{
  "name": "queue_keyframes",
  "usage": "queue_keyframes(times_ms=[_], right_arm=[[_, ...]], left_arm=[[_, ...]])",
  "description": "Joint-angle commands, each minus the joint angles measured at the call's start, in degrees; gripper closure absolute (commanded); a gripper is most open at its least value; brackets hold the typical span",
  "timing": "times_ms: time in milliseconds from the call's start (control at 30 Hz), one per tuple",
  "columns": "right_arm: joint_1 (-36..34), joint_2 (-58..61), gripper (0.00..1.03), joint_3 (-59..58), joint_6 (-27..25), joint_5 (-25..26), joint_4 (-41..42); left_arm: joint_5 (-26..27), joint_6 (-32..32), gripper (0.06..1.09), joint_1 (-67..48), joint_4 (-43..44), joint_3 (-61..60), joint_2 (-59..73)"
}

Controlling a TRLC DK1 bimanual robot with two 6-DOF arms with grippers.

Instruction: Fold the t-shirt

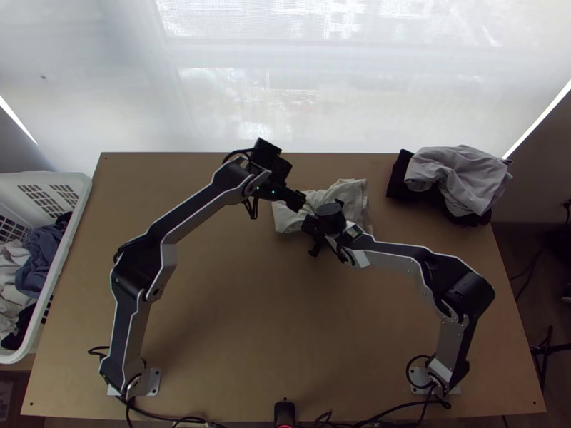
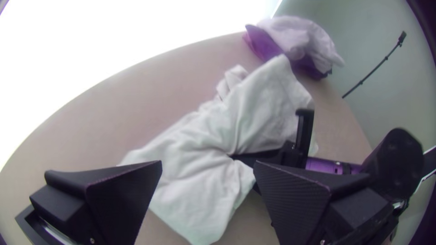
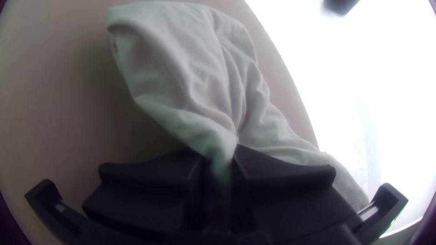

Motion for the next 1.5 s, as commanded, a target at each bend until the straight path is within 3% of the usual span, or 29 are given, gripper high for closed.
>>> queue_keyframes(times_ms=[0,367,733,1000,1233,1467], right_arm=[[0.9,-6.4,1.0,-1.7,2.1,-0.2,0.9],[-0.9,-19.9,1.0,-3.4,1.7,0.9,-4.7],[-14.0,-33.9,1.0,2.3,3.3,0.8,-13.2],[-29.1,-41.3,1.0,4.5,4.4,-0.7,-14.5],[-51.0,-39.5,1.0,9.0,6.7,-11.8,-14.5],[-68.9,-26.9,1.0,22.4,11.5,-21.7,-14.4]], left_arm=[[-1.1,-0.9,0.1,2.7,-0.2,-0.6,-9.3],[-6.1,-0.5,0.1,8.3,0.5,-8.3,-24.9],[-7.2,0.5,0.1,17.8,2.5,-28.2,-42.2],[-7.1,0.1,0.1,24.9,3.0,-39.0,-51.7],[-7.2,0.4,0.1,28.2,4.1,-45.3,-55.9],[-7.2,2.1,0.1,31.5,4.1,-49.9,-57.9]])
